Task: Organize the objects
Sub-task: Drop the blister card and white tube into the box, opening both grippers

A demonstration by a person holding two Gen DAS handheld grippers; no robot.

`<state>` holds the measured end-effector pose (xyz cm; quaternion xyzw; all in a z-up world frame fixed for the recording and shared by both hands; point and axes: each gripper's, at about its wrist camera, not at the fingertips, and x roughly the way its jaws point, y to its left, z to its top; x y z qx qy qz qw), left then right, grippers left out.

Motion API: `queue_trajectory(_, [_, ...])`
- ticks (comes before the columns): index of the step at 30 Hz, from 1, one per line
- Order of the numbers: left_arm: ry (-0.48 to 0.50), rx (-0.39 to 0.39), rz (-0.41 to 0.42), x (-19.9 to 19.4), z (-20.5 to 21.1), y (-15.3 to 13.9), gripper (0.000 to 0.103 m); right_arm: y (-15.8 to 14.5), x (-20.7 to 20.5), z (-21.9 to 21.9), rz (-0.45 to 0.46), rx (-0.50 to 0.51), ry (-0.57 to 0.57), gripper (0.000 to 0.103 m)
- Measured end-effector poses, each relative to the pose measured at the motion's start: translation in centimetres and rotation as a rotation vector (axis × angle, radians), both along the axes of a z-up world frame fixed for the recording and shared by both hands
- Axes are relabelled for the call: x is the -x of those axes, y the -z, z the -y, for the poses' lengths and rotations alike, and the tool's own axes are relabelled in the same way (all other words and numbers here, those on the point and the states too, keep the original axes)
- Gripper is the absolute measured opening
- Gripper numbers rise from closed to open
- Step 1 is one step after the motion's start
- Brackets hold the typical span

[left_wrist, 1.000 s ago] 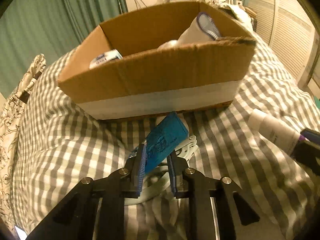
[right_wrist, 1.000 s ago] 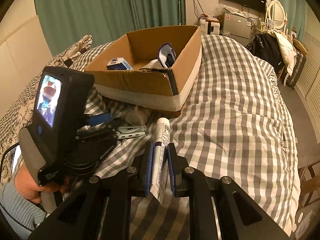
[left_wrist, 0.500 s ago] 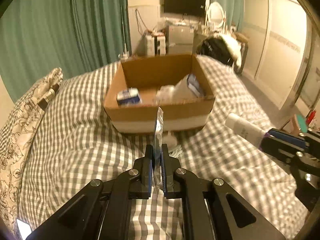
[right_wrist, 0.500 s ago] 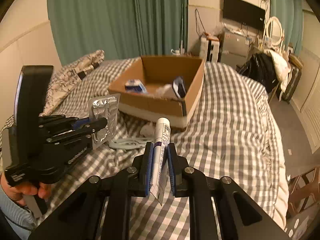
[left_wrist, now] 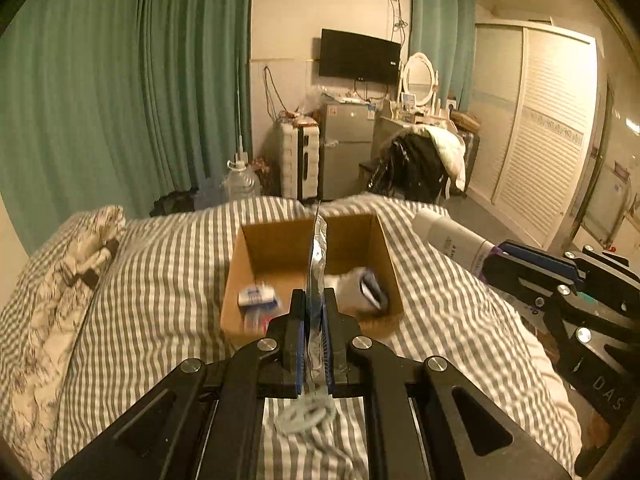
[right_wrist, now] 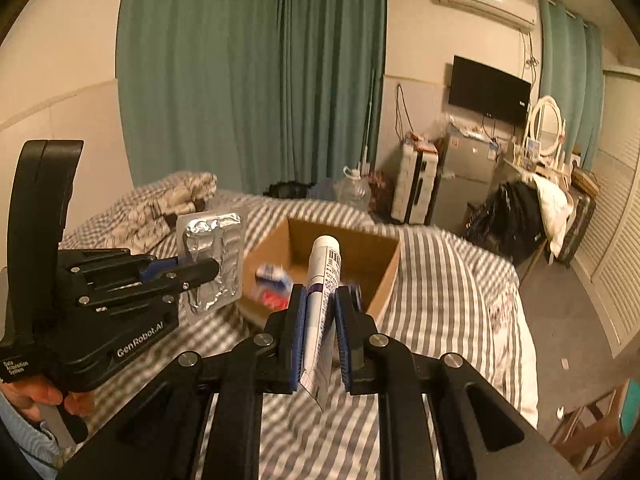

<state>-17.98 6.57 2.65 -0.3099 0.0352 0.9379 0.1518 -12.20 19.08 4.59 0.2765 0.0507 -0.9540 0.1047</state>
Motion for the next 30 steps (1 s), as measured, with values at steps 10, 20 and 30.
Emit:
queue_trajectory(10, [0.000, 0.032, 0.040, 8.7, -1.3, 2.6, 0.006, 0.7, 9.9, 0.6, 0.029, 0.032, -0.017, 0.013])
queue_trajectory(20, [0.007, 0.095, 0.087, 13.5, -1.9, 8.3, 0.007, 6.8, 17.5, 0.0, 0.102, 0.021, 0.009, 0.014])
queue_trajectory(30, [-0.062, 0.155, 0.070, 11.5, -1.0, 7.9, 0.072, 6.4, 15.6, -2.9, 0.074, 0.050, 0.091, 0.056])
